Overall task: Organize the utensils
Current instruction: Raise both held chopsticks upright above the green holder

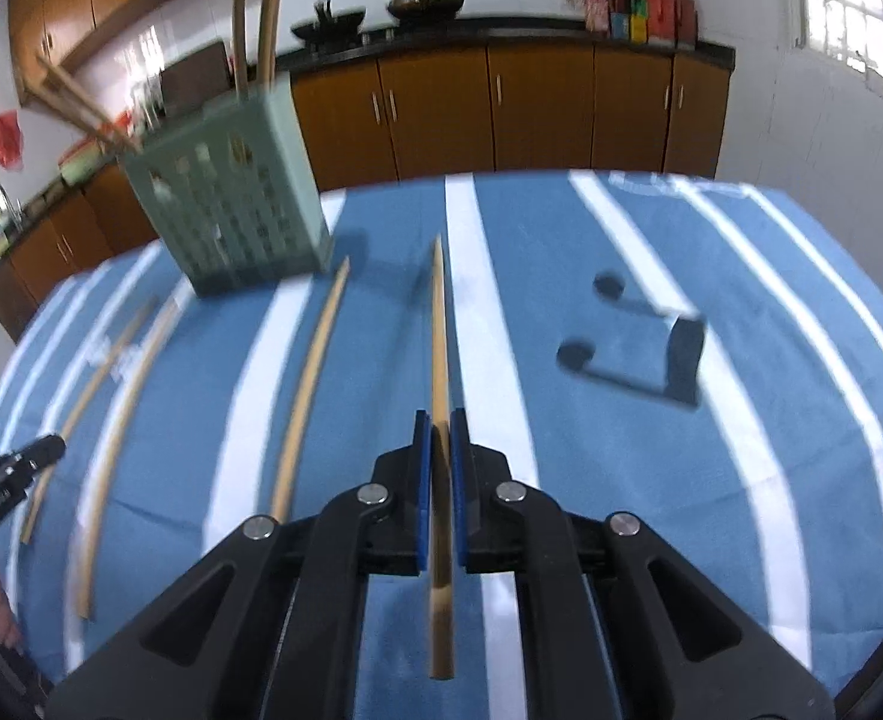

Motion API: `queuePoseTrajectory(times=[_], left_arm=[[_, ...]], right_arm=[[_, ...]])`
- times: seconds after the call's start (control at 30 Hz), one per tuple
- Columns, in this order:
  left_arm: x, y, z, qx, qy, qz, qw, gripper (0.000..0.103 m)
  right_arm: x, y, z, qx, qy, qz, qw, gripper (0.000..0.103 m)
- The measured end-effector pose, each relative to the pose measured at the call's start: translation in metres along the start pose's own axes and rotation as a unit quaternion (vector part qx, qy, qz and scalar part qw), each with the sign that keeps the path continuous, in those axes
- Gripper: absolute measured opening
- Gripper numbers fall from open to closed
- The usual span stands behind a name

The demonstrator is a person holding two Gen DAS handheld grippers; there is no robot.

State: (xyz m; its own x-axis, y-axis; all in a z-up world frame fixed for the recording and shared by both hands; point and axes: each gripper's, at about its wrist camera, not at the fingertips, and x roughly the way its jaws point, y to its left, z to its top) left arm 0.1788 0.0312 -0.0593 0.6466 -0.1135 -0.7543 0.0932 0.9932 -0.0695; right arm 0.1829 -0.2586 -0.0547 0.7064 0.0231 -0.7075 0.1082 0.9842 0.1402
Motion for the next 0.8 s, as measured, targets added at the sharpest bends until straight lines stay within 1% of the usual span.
queuePoseTrajectory(times=[0.2, 0.37, 0.5, 0.6, 0.8], left_arm=[[-0.031, 0.003, 0.017, -0.005, -0.046, -0.013, 0.9989, 0.007], [-0.058, 0.007, 0.034, -0.016, -0.093, -0.021, 0.9953, 0.007], [-0.074, 0.006, 0.043, -0.020, -0.122, -0.022, 0.9920, 0.007], [-0.082, 0.006, 0.048, -0.019, -0.136, -0.021, 0.9903, 0.007], [-0.091, 0.005, 0.054, -0.017, -0.149, -0.022, 0.9885, 0.007]], right_arm=[[-0.033, -0.005, 0.022, 0.010, -0.053, 0.007, 0.999, 0.007], [-0.058, -0.004, 0.037, 0.014, -0.102, 0.016, 0.995, 0.007], [-0.075, 0.000, 0.046, 0.006, -0.139, 0.019, 0.990, 0.007], [-0.080, 0.002, 0.049, 0.002, -0.148, 0.022, 0.989, 0.007], [-0.085, 0.005, 0.054, 0.000, -0.158, 0.024, 0.987, 0.008]])
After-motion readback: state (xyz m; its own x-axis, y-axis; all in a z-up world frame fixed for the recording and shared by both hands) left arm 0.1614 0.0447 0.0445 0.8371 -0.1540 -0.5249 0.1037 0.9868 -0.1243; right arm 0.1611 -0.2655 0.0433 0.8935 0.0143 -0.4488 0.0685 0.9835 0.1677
